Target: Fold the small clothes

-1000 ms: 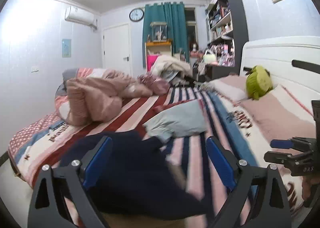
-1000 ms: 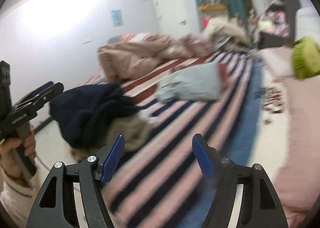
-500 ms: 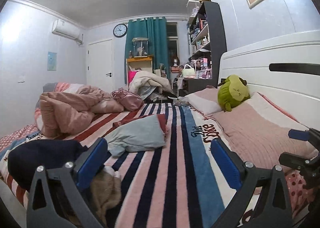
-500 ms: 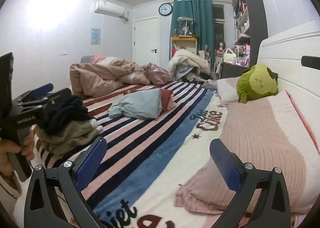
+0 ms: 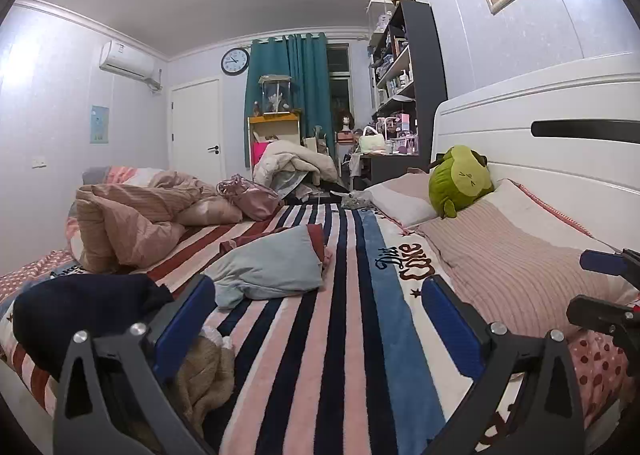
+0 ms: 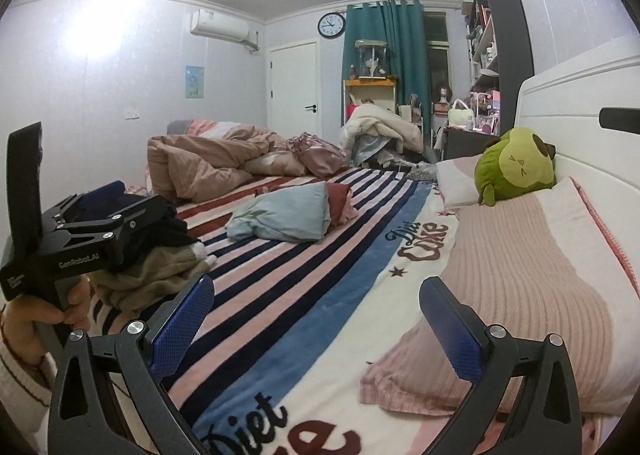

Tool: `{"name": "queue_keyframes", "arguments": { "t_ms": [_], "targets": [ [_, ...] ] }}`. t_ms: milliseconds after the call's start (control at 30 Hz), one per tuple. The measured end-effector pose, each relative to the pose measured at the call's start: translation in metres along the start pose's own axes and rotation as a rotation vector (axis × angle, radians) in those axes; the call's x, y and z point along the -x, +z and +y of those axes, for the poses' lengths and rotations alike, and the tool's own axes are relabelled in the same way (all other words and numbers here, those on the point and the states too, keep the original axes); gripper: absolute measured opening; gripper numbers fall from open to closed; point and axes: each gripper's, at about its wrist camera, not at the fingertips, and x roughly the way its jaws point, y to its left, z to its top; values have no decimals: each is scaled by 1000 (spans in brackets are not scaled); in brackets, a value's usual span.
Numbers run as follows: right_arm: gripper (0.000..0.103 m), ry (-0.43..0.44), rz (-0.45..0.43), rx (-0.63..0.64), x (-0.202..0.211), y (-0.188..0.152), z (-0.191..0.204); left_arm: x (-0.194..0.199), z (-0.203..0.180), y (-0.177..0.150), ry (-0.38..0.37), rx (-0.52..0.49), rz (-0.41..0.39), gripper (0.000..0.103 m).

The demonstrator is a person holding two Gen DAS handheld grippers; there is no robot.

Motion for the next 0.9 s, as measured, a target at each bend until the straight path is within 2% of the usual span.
{"name": "queue_keyframes", "arguments": {
  "t_ms": [900],
  "targets": [
    [103, 5, 1, -55, 16, -9, 8, 18, 6, -1, -24, 13, -11, 102]
  ]
}}
